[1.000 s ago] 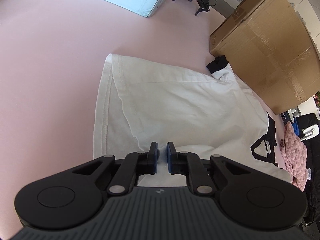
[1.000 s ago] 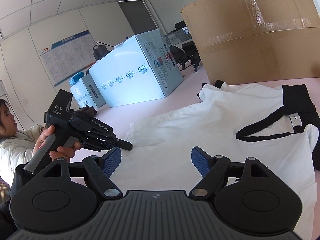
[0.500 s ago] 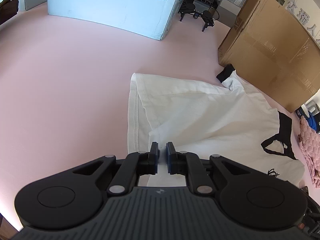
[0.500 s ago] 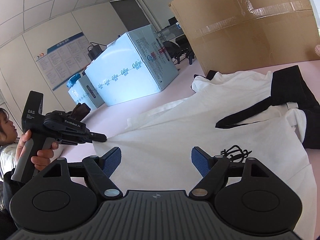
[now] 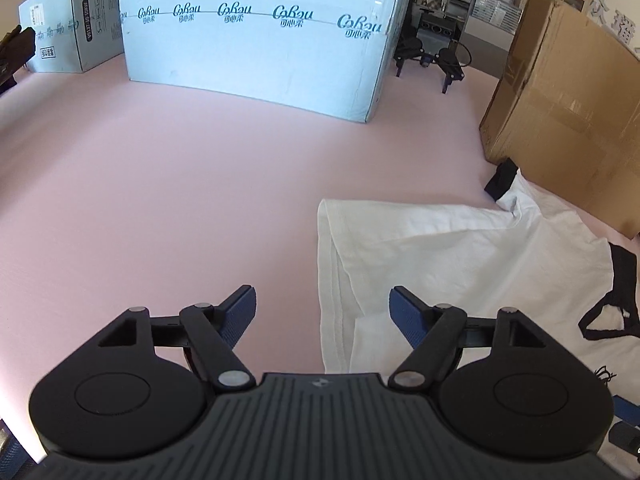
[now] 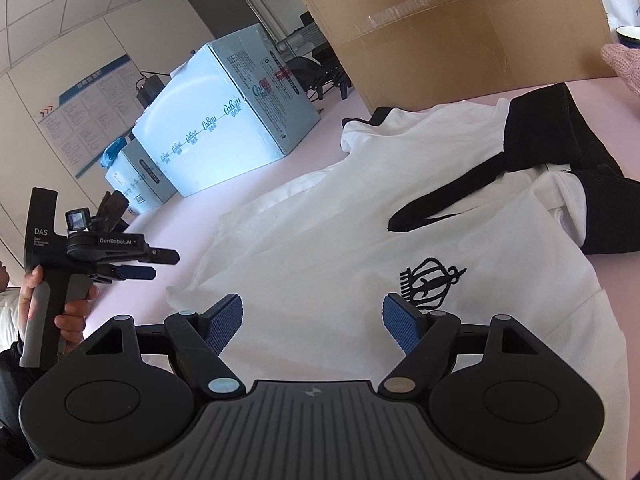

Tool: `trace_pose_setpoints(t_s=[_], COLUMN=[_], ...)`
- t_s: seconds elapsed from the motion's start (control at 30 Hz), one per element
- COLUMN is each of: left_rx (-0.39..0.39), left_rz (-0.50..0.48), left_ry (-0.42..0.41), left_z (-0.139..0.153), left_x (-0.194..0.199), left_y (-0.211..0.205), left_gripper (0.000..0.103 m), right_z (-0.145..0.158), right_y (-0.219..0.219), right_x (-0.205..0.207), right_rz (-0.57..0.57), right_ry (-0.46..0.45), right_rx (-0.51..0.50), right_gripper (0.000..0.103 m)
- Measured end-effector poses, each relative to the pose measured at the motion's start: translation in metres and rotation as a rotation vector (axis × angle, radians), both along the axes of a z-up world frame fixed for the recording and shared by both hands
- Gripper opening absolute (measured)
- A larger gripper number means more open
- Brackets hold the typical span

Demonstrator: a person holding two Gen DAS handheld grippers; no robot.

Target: Fold clothes

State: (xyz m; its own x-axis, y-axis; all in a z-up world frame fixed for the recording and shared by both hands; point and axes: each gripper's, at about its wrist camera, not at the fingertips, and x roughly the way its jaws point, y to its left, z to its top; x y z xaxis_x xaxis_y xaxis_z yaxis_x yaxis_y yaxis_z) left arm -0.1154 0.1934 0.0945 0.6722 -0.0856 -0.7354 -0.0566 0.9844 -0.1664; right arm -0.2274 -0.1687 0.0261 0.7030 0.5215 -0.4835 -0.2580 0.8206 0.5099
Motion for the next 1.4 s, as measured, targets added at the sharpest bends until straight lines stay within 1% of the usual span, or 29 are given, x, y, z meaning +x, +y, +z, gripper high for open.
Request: trace_pose_setpoints(t_s=[0.1,0.2,0.23,0.3,0.33,0.37,0.5,0.57,0.8,0.87,0.9,0.93,1.03,1.13,1.3,1.4], left_rx=[-0.082,-0.116,-0.119,-0.099,-0.083,-0.08,-0.131,-0.119,-0.106,-0.147,-0.173,-0.193,-0.241,-0.29,-0.426,-0.444], left_rz=[-0.069,-0.111,-0.111,-0.068,-0.05,-0.053,-0.076,-0.061,-0.031,-0.044,-0.033,-0.022,0.005,0.0,-0.015,-0.015], left_ry=[0.033,0.098,0.12,0.155,0.159,0.162,0.221,0.24,0.243,0.268,0.276,0.276,0.28,0.29,0.345,0.337], left_z=[0.003,-0.006,-0.011,-0.021,-0.025,-0.028,-0.045,-0.049,-0.044,-0.049,-0.051,-0.051,-0.051,-0.052,-0.056,-0.058], left_x=[0.023,0.052,0.062,0.078,0.082,0.084,0.102,0.106,0.098,0.101,0.102,0.103,0.103,0.098,0.084,0.087], left_y=[-0.004,-0.016,-0.02,-0.025,-0.027,-0.028,-0.032,-0.033,-0.029,-0.025,-0.023,-0.02,-0.014,-0.006,0.009,0.008], left_gripper=[0.074,0.074,0.074,0.072,0.071,0.071,0.064,0.061,0.063,0.064,0.065,0.067,0.067,0.068,0.068,0.066], right_z=[0.0,-0.001,-0.001,-0.002,-0.003,-0.004,-0.006,-0.005,-0.004,-0.002,-0.002,-0.002,-0.002,-0.002,-0.002,-0.002], right_y=[0.003,0.005,0.004,0.004,0.003,0.004,0.007,0.005,0.006,0.007,0.008,0.008,0.01,0.01,0.011,0.013], right_x=[-0.001,0.0,0.0,0.0,0.001,0.002,0.003,0.001,-0.001,-0.003,-0.003,-0.004,-0.004,-0.004,-0.005,-0.006], right_rz=[0.011,0.02,0.018,0.014,0.019,0.026,0.037,0.026,0.029,0.034,0.036,0.039,0.041,0.036,0.041,0.046], right_ry=[-0.007,-0.002,0.0,0.005,0.011,0.02,0.031,0.02,0.015,0.002,-0.003,-0.008,-0.013,-0.01,-0.019,-0.022], right_rx=[-0.015,-0.018,-0.015,-0.011,-0.008,-0.006,-0.018,-0.013,-0.014,-0.017,-0.019,-0.021,-0.027,-0.028,-0.035,-0.04], right_gripper=[0.076,0.076,0.076,0.076,0.077,0.077,0.077,0.077,0.078,0.079,0.08,0.08,0.08,0.081,0.081,0.082])
